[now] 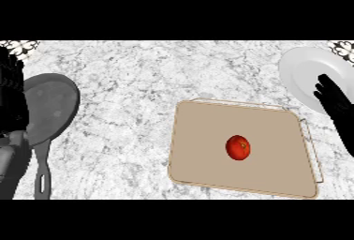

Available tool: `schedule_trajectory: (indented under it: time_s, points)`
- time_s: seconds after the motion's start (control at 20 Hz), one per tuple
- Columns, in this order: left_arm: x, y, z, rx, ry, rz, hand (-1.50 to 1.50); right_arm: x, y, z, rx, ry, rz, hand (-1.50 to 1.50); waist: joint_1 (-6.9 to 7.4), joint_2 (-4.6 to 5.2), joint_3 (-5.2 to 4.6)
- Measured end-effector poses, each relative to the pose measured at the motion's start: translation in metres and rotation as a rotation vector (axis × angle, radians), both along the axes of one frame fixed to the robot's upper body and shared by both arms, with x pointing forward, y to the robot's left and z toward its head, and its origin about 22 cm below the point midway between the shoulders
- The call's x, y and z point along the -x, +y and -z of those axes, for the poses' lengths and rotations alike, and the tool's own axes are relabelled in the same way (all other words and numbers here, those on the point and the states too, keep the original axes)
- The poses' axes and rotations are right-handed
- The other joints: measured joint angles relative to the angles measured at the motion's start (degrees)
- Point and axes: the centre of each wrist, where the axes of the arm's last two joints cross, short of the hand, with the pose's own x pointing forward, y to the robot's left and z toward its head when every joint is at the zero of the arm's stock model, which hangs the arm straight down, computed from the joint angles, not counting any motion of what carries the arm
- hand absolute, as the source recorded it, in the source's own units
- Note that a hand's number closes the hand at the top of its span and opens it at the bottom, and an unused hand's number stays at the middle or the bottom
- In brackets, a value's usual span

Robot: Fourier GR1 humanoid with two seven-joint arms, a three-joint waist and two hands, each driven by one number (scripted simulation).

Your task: Pick the tomato from the tray and place it in the plate

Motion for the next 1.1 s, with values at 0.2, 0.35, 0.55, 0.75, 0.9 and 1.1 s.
schedule_trajectory:
  time_s: [0.2, 0.35, 0.55, 0.75, 0.9, 1.1]
  points:
    - [-0.004, -0.025, -0.004, -0.045, 0.002, 0.172, 0.00, -0.007, 0.028, 0.037, -0.190, 0.206, -0.158, -1.50, 1.56, 1.38, 0.55]
    - [-0.005, -0.052, -0.007, -0.093, 0.008, 0.360, 0.00, -0.008, 0.054, 0.060, -0.269, 0.365, -0.344, -1.50, 3.44, 2.96, 1.08]
    - [-0.001, -0.081, 0.000, -0.129, 0.068, 0.582, 0.00, -0.028, 0.069, 0.051, -0.131, 0.412, -0.633, -1.50, 4.70, 2.71, 0.96]
    - [0.004, -0.092, 0.002, -0.147, 0.109, 0.683, 0.00, -0.058, 0.073, 0.030, 0.051, 0.364, -0.795, -1.50, 4.87, 2.04, 0.82]
    - [0.010, -0.087, 0.000, -0.149, 0.131, 0.706, 0.00, -0.081, 0.081, 0.024, 0.134, 0.352, -0.875, -1.50, 3.88, 1.53, 0.69]
    - [0.019, -0.083, 0.003, -0.151, 0.147, 0.702, 0.00, -0.110, 0.090, 0.009, 0.229, 0.376, -0.949, -1.50, 2.24, 1.07, 0.57]
